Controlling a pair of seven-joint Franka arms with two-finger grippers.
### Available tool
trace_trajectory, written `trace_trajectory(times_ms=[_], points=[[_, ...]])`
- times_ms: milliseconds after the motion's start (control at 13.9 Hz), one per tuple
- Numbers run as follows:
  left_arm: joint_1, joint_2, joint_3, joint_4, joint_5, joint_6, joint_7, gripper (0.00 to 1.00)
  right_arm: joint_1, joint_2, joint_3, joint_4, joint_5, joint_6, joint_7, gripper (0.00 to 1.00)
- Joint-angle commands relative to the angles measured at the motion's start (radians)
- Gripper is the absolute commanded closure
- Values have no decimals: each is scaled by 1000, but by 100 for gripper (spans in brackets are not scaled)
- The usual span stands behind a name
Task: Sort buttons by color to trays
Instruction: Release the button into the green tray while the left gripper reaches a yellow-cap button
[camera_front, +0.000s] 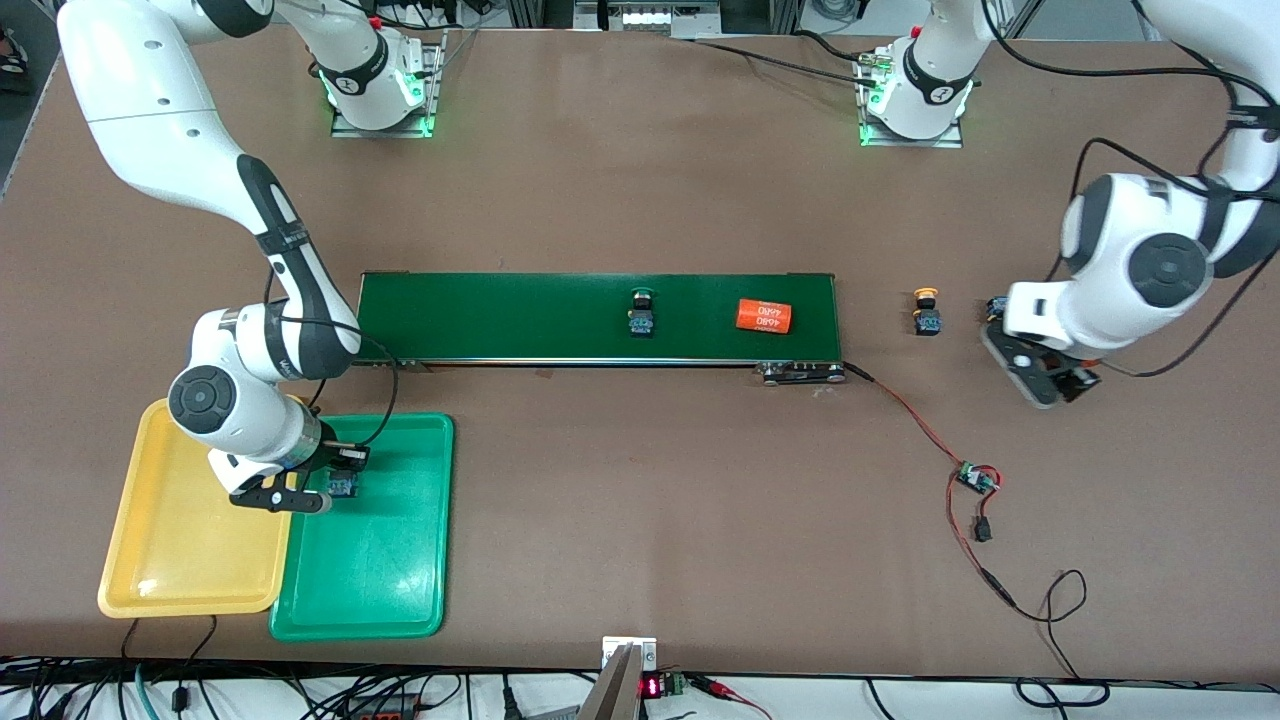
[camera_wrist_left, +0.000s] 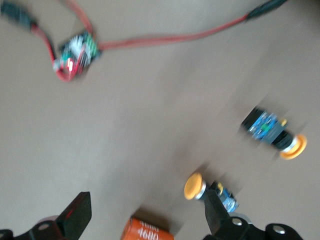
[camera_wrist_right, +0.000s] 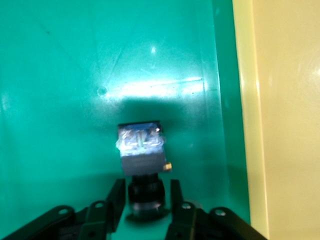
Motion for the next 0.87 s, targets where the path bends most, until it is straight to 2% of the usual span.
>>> trace_trajectory(times_ms=[0,144,289,577,793], points=[[70,33,-17,0,-27,1,4,0,-5,11,5,28,-5,5,-6,18],[95,60,-15,-9,-89,-1,-25,0,-13,1,5,28,-7,5,-9,0],[123,79,-15,-32,-126,-4,-135,0,-16,-21,6,16,-2,-7,-7,0],[150,80,-17,-70,-126,-36,-397,0,-20,-110,10,-4,4,-184,13,0],[149,82,-17,-118,-126,-30,-525,0,-30,-166,10,-32,4,-237,7,0]])
